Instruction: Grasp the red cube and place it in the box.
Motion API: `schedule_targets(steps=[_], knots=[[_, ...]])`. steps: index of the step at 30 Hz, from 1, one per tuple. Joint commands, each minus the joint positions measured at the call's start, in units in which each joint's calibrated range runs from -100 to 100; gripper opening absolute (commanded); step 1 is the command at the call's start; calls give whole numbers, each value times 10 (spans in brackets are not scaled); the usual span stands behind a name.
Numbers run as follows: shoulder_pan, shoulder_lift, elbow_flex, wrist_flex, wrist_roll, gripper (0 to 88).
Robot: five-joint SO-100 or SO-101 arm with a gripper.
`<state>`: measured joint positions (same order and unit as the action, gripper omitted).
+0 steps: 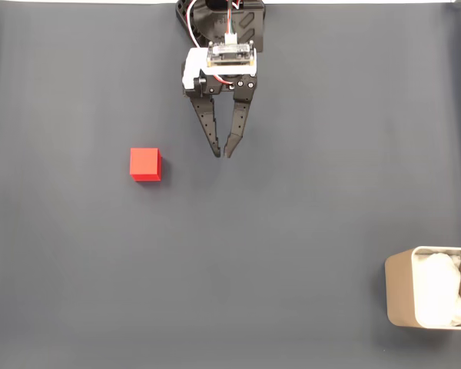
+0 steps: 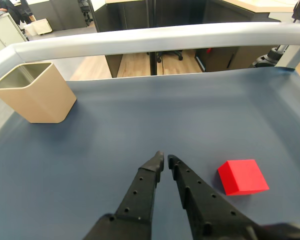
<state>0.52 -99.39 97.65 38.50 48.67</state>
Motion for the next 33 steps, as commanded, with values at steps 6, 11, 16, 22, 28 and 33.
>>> schedule_targets(steps=[6, 11, 16, 22, 28, 33], knots=[[-1, 53, -85, -20, 9, 0], [-2, 131, -173, -21, 18, 0], [-2, 194, -249, -20, 25, 0], [9, 274, -351, -6, 29, 0], [52, 360, -467, 43, 25, 0], [100, 408, -528, 72, 21, 0]])
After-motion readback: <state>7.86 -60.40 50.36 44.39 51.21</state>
